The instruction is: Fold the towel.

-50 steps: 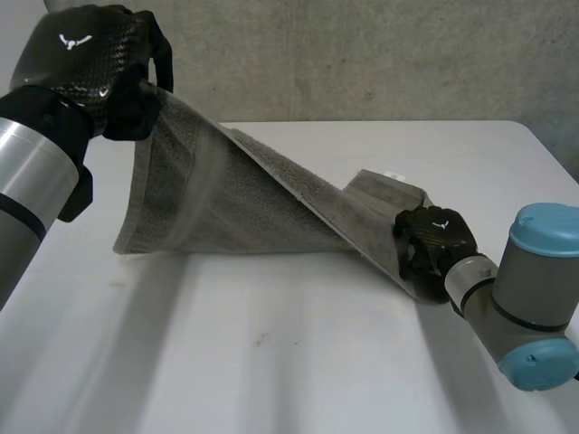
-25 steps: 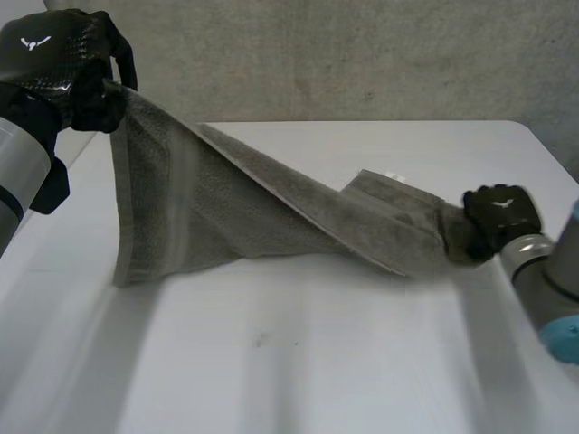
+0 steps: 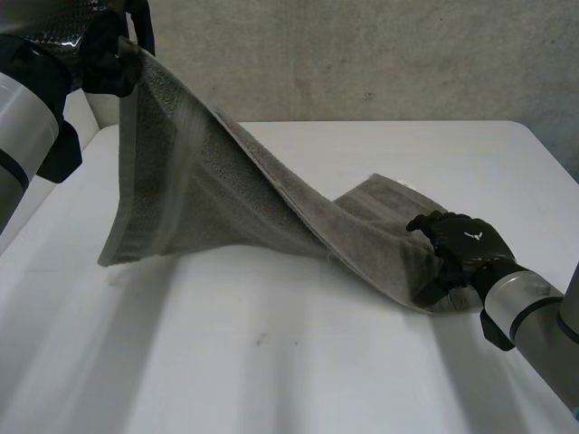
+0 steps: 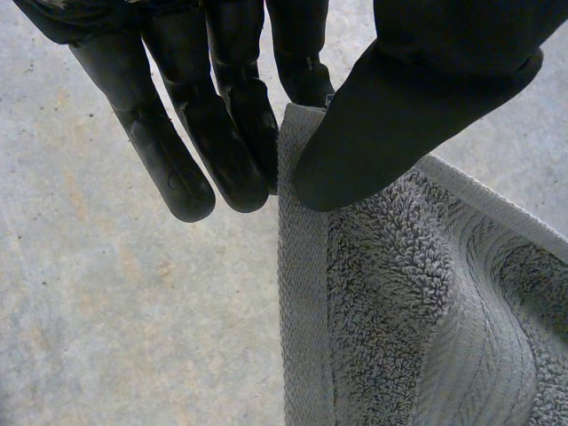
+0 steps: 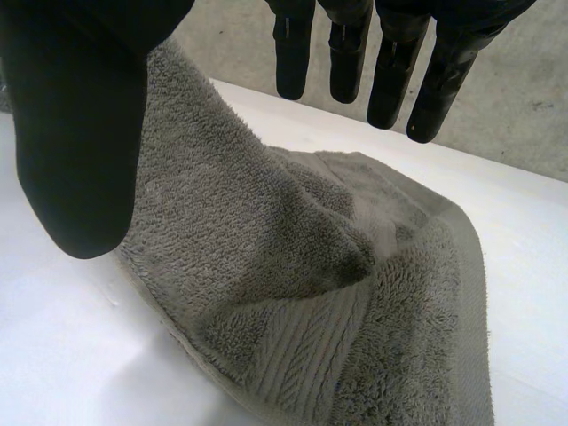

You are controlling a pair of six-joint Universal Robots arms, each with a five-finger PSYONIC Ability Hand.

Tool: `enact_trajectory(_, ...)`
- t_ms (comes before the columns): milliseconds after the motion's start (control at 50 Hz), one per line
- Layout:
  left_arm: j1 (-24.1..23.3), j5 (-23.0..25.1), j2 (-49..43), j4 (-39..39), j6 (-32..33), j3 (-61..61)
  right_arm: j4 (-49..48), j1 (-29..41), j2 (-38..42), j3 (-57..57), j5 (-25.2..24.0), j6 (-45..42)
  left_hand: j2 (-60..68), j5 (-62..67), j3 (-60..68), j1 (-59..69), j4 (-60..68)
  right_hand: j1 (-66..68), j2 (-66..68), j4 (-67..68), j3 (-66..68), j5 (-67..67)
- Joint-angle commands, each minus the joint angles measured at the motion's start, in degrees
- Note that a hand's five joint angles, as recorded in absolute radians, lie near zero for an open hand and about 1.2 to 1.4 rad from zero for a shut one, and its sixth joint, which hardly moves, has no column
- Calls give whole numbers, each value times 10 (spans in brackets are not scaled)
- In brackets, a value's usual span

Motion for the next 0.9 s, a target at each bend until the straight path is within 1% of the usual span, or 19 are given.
enact_trajectory(20,0,0,-8,-2,0,0,32,-7,-50,14,-7,-11,102,109,103,135,102,20,0,6,11,14)
enact_trajectory(140,-1,-1,-28,-1,0,1,76,-8,-83,38,-25,-27,102,109,103,135,102,24,4,9,15,18)
enact_trajectory(180,-1,-1,-32,-1,0,2,72,-7,-84,54,-37,-31,102,109,103,135,102,30,11,16,21,24)
enact_trajectory(220,-2,-1,-33,-1,0,4,38,-5,-78,78,-58,-24,102,109,103,135,102,59,39,44,50,53)
enact_trajectory(300,-9,-1,-34,-1,-3,14,1,2,-61,90,-61,-22,102,109,103,135,102,82,63,68,74,77)
enact_trajectory(400,-13,-2,-33,-1,-10,19,-43,7,-4,82,-38,-7,102,109,103,135,102,94,74,80,85,88)
enact_trajectory(440,-13,-2,-29,-1,-13,19,-71,29,24,64,-11,27,102,109,103,135,102,111,91,97,102,105)
enact_trajectory(480,-13,-3,-27,-1,-15,19,-82,43,44,50,0,45,102,109,103,135,102,113,93,98,104,107)
enact_trajectory(500,-13,-5,-26,-1,-16,19,-82,43,44,50,0,45,102,109,103,135,102,113,93,98,104,107)
enact_trajectory(540,-14,-7,-24,-2,-18,20,-93,61,91,22,17,62,102,109,103,135,102,126,106,112,117,120)
enact_trajectory(680,-13,-11,-11,-3,-29,17,-102,69,164,-42,51,65,102,109,103,135,102,173,153,159,164,167)
enact_trajectory(720,-13,-11,-9,-2,-39,16,-104,78,195,-71,62,65,102,109,103,135,102,272,252,258,263,266)
enact_trajectory(740,-10,-11,-9,-2,-46,16,-104,78,195,-72,63,65,102,109,103,135,102,273,253,258,264,267)
enact_trajectory(760,-10,-11,-9,-2,-46,16,-107,78,202,-81,71,65,102,109,103,135,102,359,339,345,350,353)
enact_trajectory(780,-7,-11,-9,-2,-51,15,-111,78,204,-86,82,64,102,109,103,135,102,523,503,509,514,517)
enact_trajectory(800,-6,-12,-9,-3,-53,15,-111,78,204,-86,82,64,102,109,103,135,102,525,505,511,516,519)
enact_trajectory(820,-6,-12,-9,-3,-53,15,-123,74,198,-87,98,65,102,109,103,135,102,649,629,635,640,643)
enact_trajectory(840,-5,-14,-10,-3,-53,15,-139,71,188,-81,114,63,102,109,103,135,102,650,631,636,642,644)
enact_trajectory(900,1,-15,-12,-5,-51,9,-154,69,166,-74,121,60,102,109,103,135,102,650,631,636,642,644)
